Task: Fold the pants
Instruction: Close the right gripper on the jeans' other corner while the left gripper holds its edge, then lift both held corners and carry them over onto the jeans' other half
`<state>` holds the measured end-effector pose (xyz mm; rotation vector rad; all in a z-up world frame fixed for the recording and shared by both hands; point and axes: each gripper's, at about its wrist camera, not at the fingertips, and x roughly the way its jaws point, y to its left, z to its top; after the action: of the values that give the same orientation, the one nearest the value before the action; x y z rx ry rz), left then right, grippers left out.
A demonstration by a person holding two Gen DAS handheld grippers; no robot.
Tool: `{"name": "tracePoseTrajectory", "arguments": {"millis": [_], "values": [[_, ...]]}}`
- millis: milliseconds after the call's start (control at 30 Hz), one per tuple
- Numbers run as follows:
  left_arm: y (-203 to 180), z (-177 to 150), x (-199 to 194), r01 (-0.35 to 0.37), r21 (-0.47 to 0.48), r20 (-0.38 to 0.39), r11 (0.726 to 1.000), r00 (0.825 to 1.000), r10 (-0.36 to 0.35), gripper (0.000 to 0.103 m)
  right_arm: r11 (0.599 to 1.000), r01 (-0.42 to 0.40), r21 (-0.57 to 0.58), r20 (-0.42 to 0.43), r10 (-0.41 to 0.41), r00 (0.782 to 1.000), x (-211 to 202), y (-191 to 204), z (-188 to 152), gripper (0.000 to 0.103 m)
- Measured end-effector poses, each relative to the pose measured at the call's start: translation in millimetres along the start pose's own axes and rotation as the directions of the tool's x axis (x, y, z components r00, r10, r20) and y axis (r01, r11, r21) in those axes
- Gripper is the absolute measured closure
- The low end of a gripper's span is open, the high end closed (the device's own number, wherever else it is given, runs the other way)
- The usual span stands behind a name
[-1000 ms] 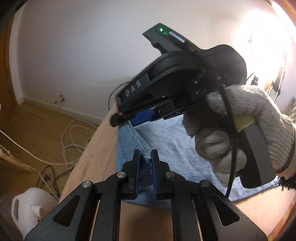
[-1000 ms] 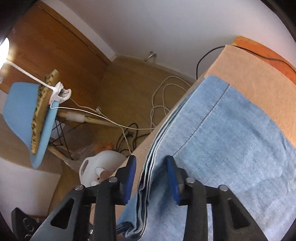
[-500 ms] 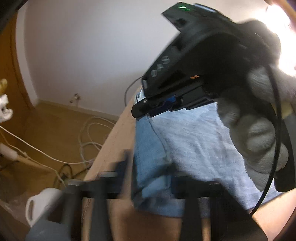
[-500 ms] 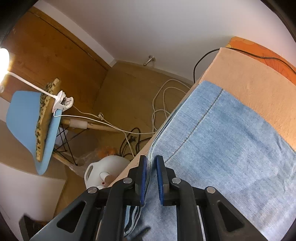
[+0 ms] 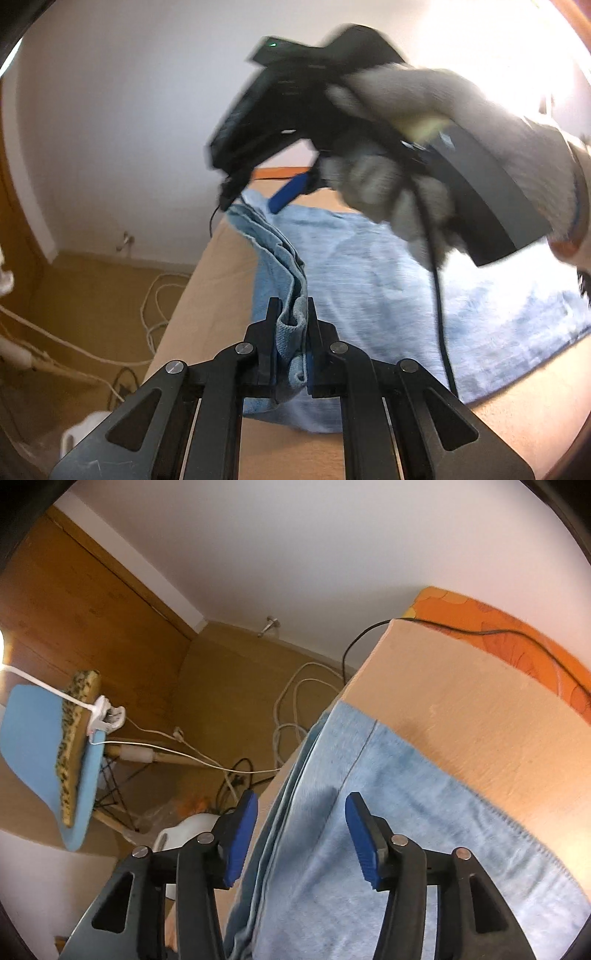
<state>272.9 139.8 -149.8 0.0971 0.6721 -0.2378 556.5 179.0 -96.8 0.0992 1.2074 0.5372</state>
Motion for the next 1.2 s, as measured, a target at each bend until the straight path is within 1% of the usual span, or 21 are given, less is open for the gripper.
{"name": "tracePoseTrajectory", "arguments": {"millis": [100, 167, 200, 267, 300, 333, 367, 400, 433, 500, 567, 633, 700, 800, 900, 933, 967, 1033, 1133, 1200], "values": [[-15.1, -2.1, -1.5, 0.002, 0.052, 0.000, 0.999, 1.000, -0.002, 0.094, 0.999, 0.032, -0.035, -0.024, -0.033, 0.999, 2.0, 7.6, -3.7, 0.050], [-24.7, -5.1, -0.1, 0.007, 0.065, -0.008, 0.998, 1.000, -0.007, 0.094, 0.993, 0.086, -0.078, -0.063, -0.091, 0.994, 10.4, 16.8, -5.7, 0.045], [-28.9, -5.7, 0.0, 0.011, 0.065, -0.011, 0.998, 1.000, -0.010, 0.094, 0.989, 0.108, -0.105, -0.074, -0.116, 0.990, 14.5, 21.0, -8.0, 0.045], [-33.5, -6.7, 4.2, 0.023, 0.068, -0.021, 0.997, 1.000, -0.022, 0.094, 0.966, 0.175, -0.192, -0.091, -0.195, 0.977, 25.6, 30.7, -14.7, 0.044], [-35.3, -6.6, 5.8, 0.019, 0.080, -0.025, 0.997, 1.000, -0.017, 0.094, 0.944, 0.228, -0.240, -0.089, -0.255, 0.963, 32.8, 35.2, -18.5, 0.045], [-36.8, -5.9, 5.3, 0.015, 0.087, -0.018, 0.996, 1.000, -0.014, 0.094, 0.920, 0.276, -0.279, -0.090, -0.311, 0.946, 40.4, 37.7, -22.3, 0.046], [-38.5, -5.4, 3.2, 0.017, 0.089, -0.016, 0.996, 1.000, -0.016, 0.094, 0.905, 0.302, -0.299, -0.091, -0.342, 0.935, 45.3, 37.7, -24.8, 0.056], [-39.7, -5.3, 2.4, 0.021, 0.086, -0.021, 0.996, 1.000, -0.020, 0.094, 0.898, 0.318, -0.305, -0.089, -0.359, 0.929, 47.6, 37.1, -26.3, 0.061], [-39.0, -6.2, 2.6, 0.024, 0.085, -0.023, 0.996, 0.999, -0.022, 0.094, 0.905, 0.310, -0.292, -0.079, -0.346, 0.935, 44.4, 34.5, -26.5, 0.066], [-37.3, -5.8, 1.3, 0.031, 0.077, -0.022, 0.997, 0.999, -0.029, 0.094, 0.933, 0.267, -0.242, -0.078, -0.293, 0.953, 34.6, 26.2, -24.8, 0.074], [-35.6, -3.9, -4.5, 0.051, 0.053, -0.016, 0.997, 0.999, -0.051, 0.094, 0.958, 0.221, -0.182, -0.066, -0.236, 0.969, 17.4, 11.1, -22.6, 0.088], [-34.8, 0.8, -8.9, 0.074, 0.038, -0.006, 0.997, 0.997, -0.073, 0.094, 0.975, 0.182, -0.131, -0.041, -0.189, 0.981, -4.9, -2.9, -23.2, 0.096], [-42.2, 5.7, -17.4, 0.098, 0.033, 0.005, 0.995, 0.995, -0.098, 0.094, 0.982, 0.160, -0.099, -0.005, -0.162, 0.987, -27.3, -14.9, -26.9, 0.097], [-57.9, 13.8, -31.7, 0.139, 0.047, 0.017, 0.989, 0.990, -0.140, 0.094, 0.990, 0.132, -0.047, 0.053, -0.130, 0.990, -64.3, -35.6, -41.2, 0.098], [-80.1, 18.8, -45.1, 0.192, 0.071, 0.016, 0.979, 0.981, -0.193, 0.094, 0.992, 0.124, -0.009, 0.097, -0.122, 0.988, -96.4, -54.7, -60.8, 0.098], [-84.9, 17.7, -49.0, 0.203, 0.075, 0.014, 0.976, 0.979, -0.205, 0.094, 0.991, 0.134, -0.002, 0.117, -0.133, 0.984, -109.9, -62.2, -71.1, 0.098], [-96.3, 19.8, -54.3, 0.228, 0.083, 0.009, 0.970, 0.973, -0.230, 0.094, 0.991, 0.135, 0.009, 0.130, -0.135, 0.982, -118.0, -64.2, -75.7, 0.098], [-114.8, 22.3, -61.5, 0.260, 0.093, -0.001, 0.961, 0.965, -0.261, 0.094, 0.992, 0.109, 0.063, 0.155, -0.117, 0.981, -139.0, -84.3, -92.3, 0.098], [-139.6, 24.6, -68.0, 0.306, 0.097, -0.016, 0.947, 0.952, -0.306, 0.094, 0.987, 0.071, 0.144, 0.183, -0.097, 0.978, -161.7, -113.2, -108.7, 0.098], [-161.6, 23.3, -74.9, 0.337, 0.113, -0.029, 0.935, 0.941, -0.336, 0.094, 0.982, 0.064, 0.177, 0.200, -0.099, 0.975, -178.2, -133.2, -121.4, 0.098]]}}
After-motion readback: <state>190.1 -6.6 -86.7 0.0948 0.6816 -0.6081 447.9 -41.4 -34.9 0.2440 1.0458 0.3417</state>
